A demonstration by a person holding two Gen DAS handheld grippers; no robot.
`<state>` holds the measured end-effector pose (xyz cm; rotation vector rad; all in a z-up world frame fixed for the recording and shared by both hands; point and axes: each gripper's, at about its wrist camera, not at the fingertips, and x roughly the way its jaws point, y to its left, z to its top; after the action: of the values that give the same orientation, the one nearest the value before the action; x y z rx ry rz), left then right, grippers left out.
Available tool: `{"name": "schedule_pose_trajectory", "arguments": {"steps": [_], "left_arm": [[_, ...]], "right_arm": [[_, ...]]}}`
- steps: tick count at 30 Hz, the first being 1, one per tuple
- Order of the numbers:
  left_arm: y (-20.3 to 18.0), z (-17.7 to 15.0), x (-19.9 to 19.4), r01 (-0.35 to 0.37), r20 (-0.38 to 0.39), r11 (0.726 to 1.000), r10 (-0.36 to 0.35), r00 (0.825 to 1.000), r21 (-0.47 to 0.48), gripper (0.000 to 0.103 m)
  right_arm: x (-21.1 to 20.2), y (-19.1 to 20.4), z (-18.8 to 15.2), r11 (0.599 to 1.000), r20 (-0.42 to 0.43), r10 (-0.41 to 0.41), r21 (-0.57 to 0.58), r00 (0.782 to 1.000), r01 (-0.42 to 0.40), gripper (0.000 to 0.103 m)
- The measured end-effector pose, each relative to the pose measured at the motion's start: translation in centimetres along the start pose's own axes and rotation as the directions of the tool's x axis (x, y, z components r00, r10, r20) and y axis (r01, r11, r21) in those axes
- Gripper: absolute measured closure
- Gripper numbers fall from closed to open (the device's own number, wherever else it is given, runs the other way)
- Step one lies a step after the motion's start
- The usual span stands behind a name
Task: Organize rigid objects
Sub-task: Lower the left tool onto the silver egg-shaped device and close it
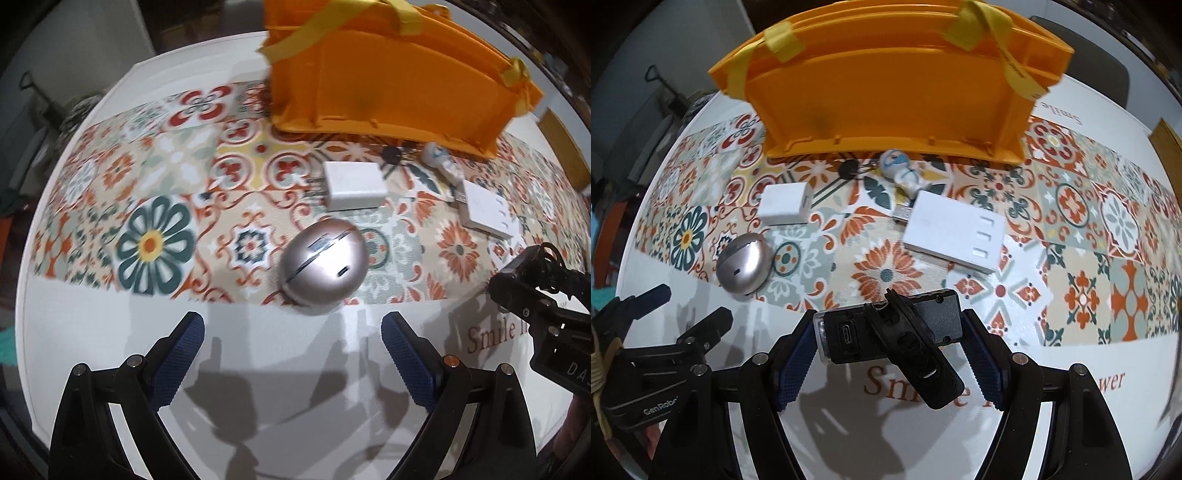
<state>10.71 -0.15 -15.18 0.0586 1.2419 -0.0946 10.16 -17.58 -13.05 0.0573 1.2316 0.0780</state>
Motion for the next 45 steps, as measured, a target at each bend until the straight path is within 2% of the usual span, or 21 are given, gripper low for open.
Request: {"name": "schedule_pose_trajectory", "arguments": {"steps": [4, 10, 14, 26, 29, 35, 45], "left_arm": [[-0.2, 0.6, 0.9, 0.064, 0.003, 0.998, -0.064, 0.998, 0.028, 0.005], [-0.3, 1.3, 2.3, 0.064, 0.012, 0.996, -0.065, 0.998, 0.063, 0.008], [-0.5, 1.4, 3.2, 0.062, 0.011, 0.995, -0.063, 0.998, 0.072, 0.018], [-1.4, 2.4, 4.8, 0.074, 0.025, 0.996, -0.076, 0.997, 0.051, 0.032], [-1.6, 2.4, 4.8, 0.064, 0.044, 0.996, -0.067, 0.997, 0.059, 0.042], [-2.4, 2.6, 4.8, 0.075, 0.047, 0.996, -0.077, 0.996, 0.049, 0.042], [-1.0, 1.4, 2.3, 0.111, 0.059, 0.994, -0.112, 0.992, 0.016, 0.043]], "right_arm": [[-0.1, -0.4, 0.0, 0.999, 0.014, -0.022, 0.04, 1.0, 0.021, 0.028], [0.7, -0.5, -0.2, 0.997, -0.001, -0.03, 0.074, 1.0, 0.03, 0.028], [1.2, -0.8, -0.2, 0.995, -0.016, -0.03, 0.095, 0.999, 0.032, 0.028], [2.0, -1.3, 0.1, 0.994, -0.033, -0.042, 0.102, 0.999, 0.046, 0.028], [2.1, -1.3, 0.2, 0.994, -0.032, -0.04, 0.104, 0.999, 0.043, 0.028], [2.1, -1.5, 0.2, 0.993, -0.036, -0.04, 0.106, 0.999, 0.043, 0.028], [1.0, -1.4, 0.4, 0.994, -0.007, -0.033, 0.103, 0.999, 0.034, 0.028]]}}
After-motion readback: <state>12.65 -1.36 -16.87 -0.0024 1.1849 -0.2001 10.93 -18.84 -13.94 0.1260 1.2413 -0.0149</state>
